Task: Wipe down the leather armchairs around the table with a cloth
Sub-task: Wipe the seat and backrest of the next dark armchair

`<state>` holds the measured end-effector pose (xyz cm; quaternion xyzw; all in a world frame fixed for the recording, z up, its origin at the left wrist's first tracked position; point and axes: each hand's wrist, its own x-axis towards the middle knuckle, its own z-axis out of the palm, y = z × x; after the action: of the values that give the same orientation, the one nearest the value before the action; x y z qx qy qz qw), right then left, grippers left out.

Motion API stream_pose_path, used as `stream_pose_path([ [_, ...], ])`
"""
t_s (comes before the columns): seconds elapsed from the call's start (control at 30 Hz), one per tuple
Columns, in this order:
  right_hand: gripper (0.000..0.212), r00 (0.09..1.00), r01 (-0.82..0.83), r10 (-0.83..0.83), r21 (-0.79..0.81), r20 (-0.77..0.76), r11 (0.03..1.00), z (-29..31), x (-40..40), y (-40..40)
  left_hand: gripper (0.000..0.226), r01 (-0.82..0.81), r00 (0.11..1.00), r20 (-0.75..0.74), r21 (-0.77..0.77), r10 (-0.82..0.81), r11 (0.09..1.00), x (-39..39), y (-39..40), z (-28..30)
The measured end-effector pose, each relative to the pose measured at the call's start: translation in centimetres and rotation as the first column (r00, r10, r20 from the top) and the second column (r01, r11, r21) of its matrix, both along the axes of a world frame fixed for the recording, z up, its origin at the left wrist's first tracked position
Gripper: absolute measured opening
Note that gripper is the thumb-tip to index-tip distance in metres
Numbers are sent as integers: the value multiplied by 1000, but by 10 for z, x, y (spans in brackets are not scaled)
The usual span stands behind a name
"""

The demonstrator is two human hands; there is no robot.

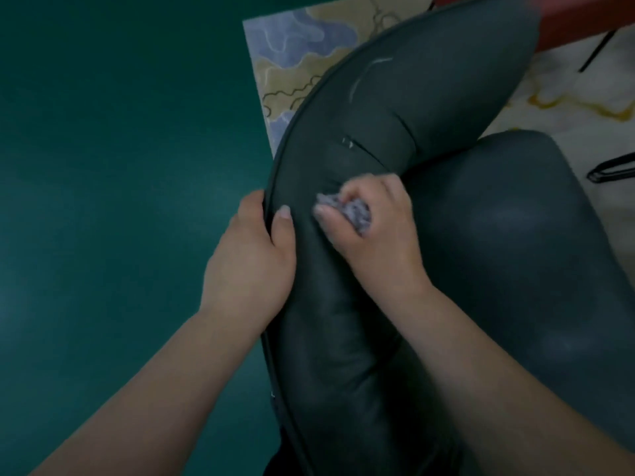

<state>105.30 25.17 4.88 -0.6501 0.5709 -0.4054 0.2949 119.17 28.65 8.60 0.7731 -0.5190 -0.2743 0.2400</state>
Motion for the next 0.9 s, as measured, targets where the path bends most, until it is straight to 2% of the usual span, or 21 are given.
stream_pose_path([
  [0.1, 18, 985, 152, -167, 235, 45, 960, -5, -15, 6, 14, 96, 993, -77, 4, -95, 995, 8, -3, 1],
  [0.13, 19, 978, 186, -203, 261, 39, 947, -2, -15, 6, 13, 118, 989, -95, 6, -117, 993, 10, -5, 1],
  [0.23, 20, 960, 273, -277, 91, 30, 958, 19, 2, -8, 17, 118, 982, -151, 12, -115, 993, 12, -17, 2],
  [0.3, 21, 984, 180, -180, 12, -13, 984, 32, 24, -22, 26, 71, 980, -189, 23, -65, 997, 12, -29, 0],
  [0.37, 25, 986, 88, -89, -13, -143, 996, 31, 40, -27, 28, 40, 977, -212, 47, -29, 998, 10, -40, -2],
  [0.43, 26, 978, 101, -106, -32, -179, 994, 19, 35, -30, 26, 41, 977, -213, 47, -31, 998, 10, -50, -5],
  [0.5, 26, 976, 177, -174, 9, -132, 984, 8, 19, -29, 23, 67, 980, -192, 46, -57, 997, 10, -58, -5],
  [0.63, 18, 964, 265, -265, 201, -28, 943, 1, -7, -30, 28, 113, 982, -162, 86, -98, 990, 10, -73, -1],
  [0.77, 24, 951, 308, -309, 49, 12, 950, 24, 12, -64, 29, 112, 992, -78, 132, -103, 985, 4, -99, 1],
  [0.9, 29, 965, 180, -184, -37, -189, 983, 29, 38, -91, 31, 22, 989, 144, 129, -41, 991, -5, -103, 1],
])
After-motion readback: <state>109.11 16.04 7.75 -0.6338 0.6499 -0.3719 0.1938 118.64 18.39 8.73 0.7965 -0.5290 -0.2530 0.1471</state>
